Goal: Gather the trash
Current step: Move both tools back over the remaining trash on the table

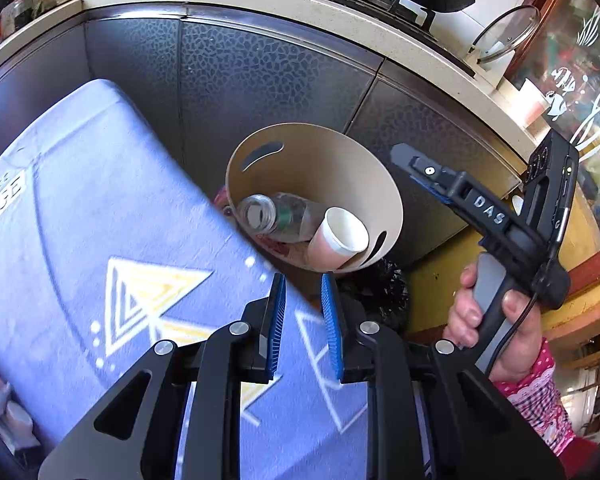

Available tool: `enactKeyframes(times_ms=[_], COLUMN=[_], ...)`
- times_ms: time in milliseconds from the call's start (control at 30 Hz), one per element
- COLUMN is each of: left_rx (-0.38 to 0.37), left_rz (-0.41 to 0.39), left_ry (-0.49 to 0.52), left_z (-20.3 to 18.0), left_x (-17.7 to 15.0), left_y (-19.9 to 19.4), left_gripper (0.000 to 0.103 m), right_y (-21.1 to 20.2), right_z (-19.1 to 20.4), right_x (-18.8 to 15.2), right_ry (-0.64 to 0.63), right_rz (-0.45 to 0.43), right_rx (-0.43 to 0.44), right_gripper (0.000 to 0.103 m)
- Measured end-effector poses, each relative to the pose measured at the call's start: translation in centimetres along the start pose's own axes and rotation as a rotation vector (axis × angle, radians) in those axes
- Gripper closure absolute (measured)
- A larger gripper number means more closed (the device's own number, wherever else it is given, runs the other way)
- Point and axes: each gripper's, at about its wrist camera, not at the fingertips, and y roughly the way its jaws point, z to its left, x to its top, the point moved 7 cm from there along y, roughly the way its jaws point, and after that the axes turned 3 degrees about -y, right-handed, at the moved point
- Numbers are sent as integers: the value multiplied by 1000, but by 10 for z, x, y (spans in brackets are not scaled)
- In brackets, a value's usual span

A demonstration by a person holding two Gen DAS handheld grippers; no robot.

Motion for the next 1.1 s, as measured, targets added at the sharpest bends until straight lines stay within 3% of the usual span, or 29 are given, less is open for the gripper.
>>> enactKeyframes(times_ms=[233,533,833,933,1100], left_rx=[64,149,188,254,375], left_rz=[-56,-134,-184,-201,-210], left_ry=[-62,-156,-287,-345,-421], left_z=[32,83,142,170,211], left_x=[-52,-127,-208,-231,-262], left_y=[-45,-115,-171,-187,-206], left_gripper=[83,82,80,74,73], right_y=[-29,-49,-36,-33,-29], right_z=[30,93,176,204,241], right_x=[-16,-65,-146,-173,-211], right_ry=[6,-4,-81,-108,-140], right_rz=[17,95,291,349,436], right_rx=[68,180,293,328,375], right_gripper=[41,46,60,60,60])
